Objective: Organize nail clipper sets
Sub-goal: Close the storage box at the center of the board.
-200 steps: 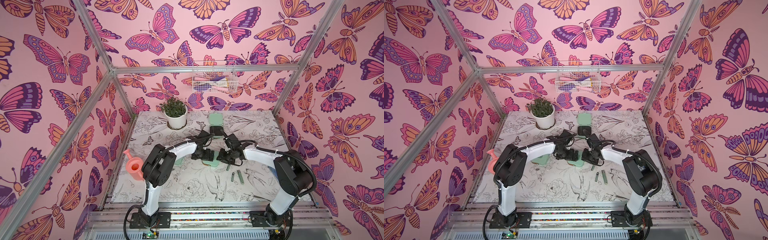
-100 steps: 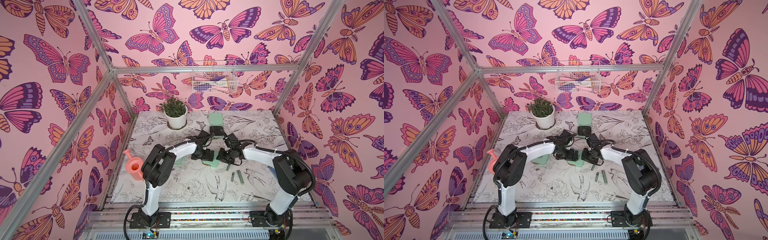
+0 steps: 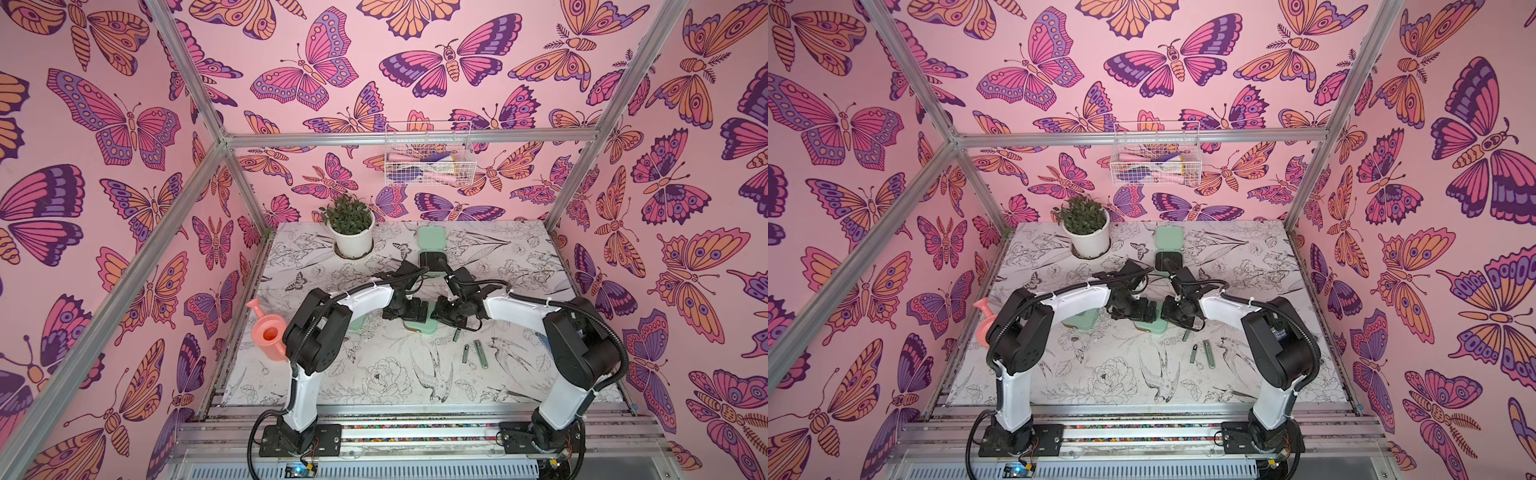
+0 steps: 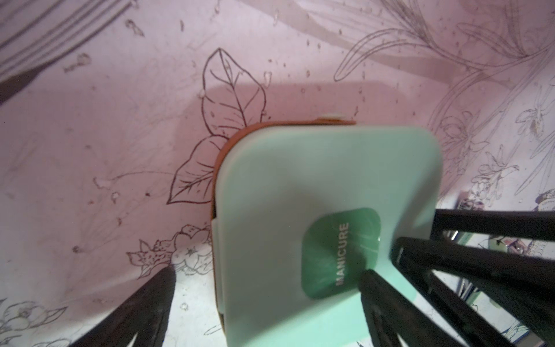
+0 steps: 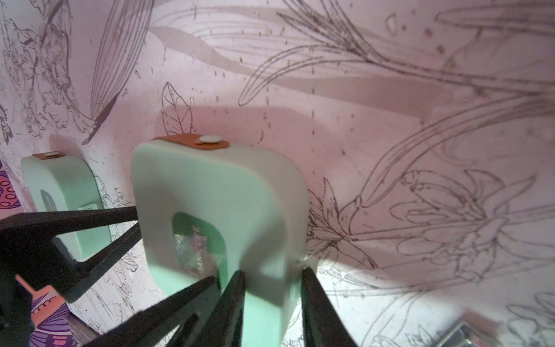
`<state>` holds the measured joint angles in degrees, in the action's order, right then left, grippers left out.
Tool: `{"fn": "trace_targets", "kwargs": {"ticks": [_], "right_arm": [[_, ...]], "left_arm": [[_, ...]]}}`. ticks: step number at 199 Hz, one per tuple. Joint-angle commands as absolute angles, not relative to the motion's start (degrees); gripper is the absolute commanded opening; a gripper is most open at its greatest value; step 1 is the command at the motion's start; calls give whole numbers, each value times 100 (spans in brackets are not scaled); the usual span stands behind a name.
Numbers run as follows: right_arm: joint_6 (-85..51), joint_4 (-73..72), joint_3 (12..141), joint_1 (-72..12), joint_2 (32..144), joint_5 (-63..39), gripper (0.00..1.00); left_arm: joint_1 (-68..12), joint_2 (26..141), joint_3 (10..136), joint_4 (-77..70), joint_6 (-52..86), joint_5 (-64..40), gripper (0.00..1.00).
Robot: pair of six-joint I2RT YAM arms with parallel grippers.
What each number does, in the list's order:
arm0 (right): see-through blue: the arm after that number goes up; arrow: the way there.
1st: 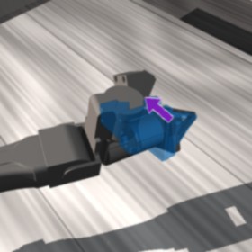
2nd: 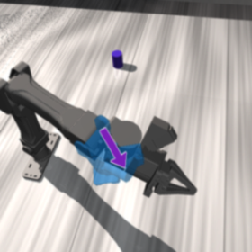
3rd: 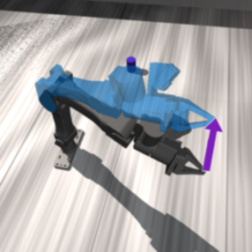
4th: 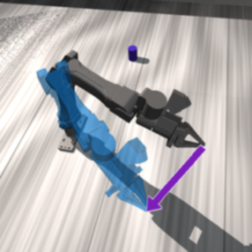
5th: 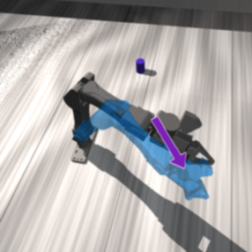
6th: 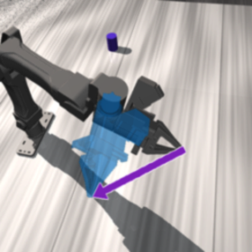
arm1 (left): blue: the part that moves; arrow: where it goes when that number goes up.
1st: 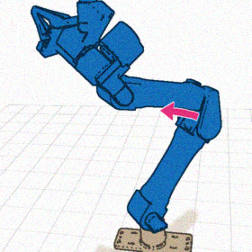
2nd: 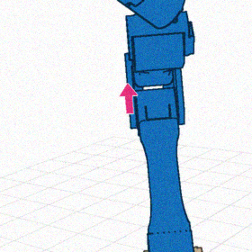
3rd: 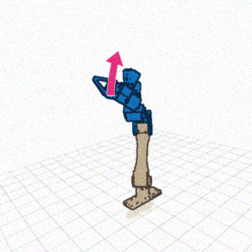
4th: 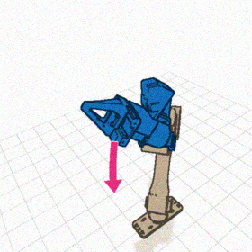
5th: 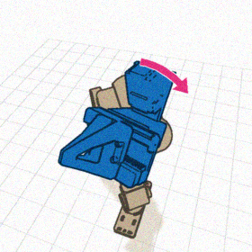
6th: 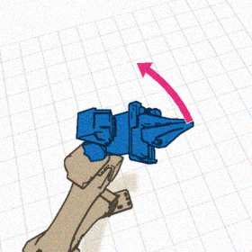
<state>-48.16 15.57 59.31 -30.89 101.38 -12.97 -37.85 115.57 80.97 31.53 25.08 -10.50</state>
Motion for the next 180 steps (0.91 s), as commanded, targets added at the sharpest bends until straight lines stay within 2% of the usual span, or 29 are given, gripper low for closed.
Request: {"fn": "trace_targets", "kwargs": {"ticks": [1, 60, 180], "right_arm": [[-4845, 1648, 5906, -3164, 10273, -1122, 34], [-4834, 1688, 5915, -3181, 10344, -1037, 37], [-5009, 1311, 5648, -3194, 10491, -1151, 37]], "left_arm": [[-3787, 11646, 7857, 3673, 2530, -1002, 97], [-3787, 11672, 7874, 3660, 2532, -1044, 96], [-3788, 11698, 7781, 3570, 2573, -1181, 94]]}}
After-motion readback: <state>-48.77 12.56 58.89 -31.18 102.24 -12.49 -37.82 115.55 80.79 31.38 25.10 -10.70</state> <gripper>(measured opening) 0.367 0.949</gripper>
